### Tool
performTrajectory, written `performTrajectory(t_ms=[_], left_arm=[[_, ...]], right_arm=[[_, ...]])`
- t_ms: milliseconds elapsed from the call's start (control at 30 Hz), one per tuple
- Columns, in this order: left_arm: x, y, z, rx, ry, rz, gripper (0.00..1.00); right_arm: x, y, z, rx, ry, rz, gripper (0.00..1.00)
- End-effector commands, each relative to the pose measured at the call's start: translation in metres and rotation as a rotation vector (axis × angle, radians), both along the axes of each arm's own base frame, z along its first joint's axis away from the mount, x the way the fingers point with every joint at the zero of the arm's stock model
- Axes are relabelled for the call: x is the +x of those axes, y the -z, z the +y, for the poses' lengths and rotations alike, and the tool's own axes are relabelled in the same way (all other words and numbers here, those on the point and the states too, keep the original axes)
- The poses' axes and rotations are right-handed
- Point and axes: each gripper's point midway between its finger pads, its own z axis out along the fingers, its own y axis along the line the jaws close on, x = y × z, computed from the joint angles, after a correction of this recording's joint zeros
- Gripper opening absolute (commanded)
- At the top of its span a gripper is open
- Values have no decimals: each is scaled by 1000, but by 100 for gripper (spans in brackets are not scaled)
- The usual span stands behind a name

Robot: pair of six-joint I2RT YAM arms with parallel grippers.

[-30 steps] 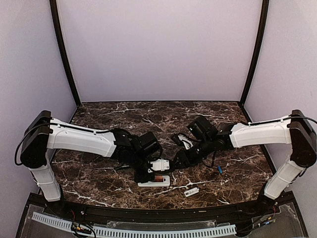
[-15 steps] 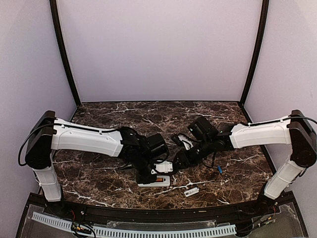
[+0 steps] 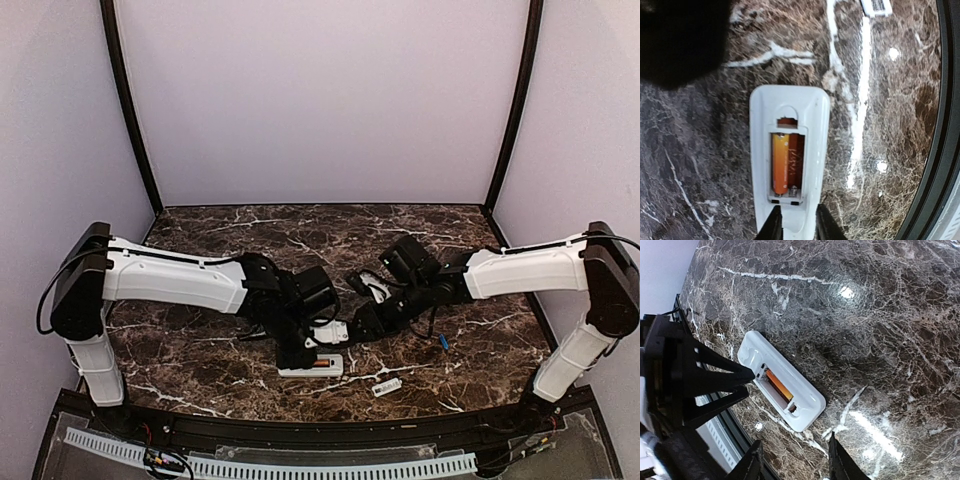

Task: Load the batteries into the remote control
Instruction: Press the battery in the battery compartment.

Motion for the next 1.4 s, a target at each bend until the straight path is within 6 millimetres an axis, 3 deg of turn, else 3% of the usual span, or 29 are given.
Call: performTrajectory(t_ms=[0, 133, 233, 300, 333, 367, 400, 433, 500, 700, 867, 1367], left_arm=[[25, -61, -5, -223, -148, 10, 27], [52, -91, 16, -367, -323, 0, 49], [72, -113, 35, -494, -460, -67, 63], [84, -122, 51, -564, -570, -94, 72], [89, -115, 63, -570, -640, -88, 75], [100, -127, 72, -623, -683, -123, 77], [101, -120, 80, -623, -726, -119, 78], [110, -130, 89, -665, -762, -152, 79], [116, -131, 102, -702, -816, -168, 80], [127, -117, 125, -695, -887, -215, 81], [128, -107, 128, -676, -875, -240, 80], [130, -99, 126, -664, -843, -252, 80]], right_arm=[[10, -15, 0, -12, -54, -106, 43], [18, -20, 8, -55, -170, -190, 49], [19, -10, 20, -104, -303, -260, 55], [16, -6, 29, -137, -419, -339, 57], [14, -3, 33, -147, -483, -382, 58], [13, -3, 39, -149, -527, -415, 58], [12, -1, 43, -151, -565, -438, 58], [11, 1, 47, -154, -596, -458, 58], [10, 5, 56, -168, -647, -484, 58], [-1, 25, 70, -189, -750, -461, 50], [-4, 41, 70, -234, -769, -430, 39], [-16, 53, 76, -200, -801, -375, 41]])
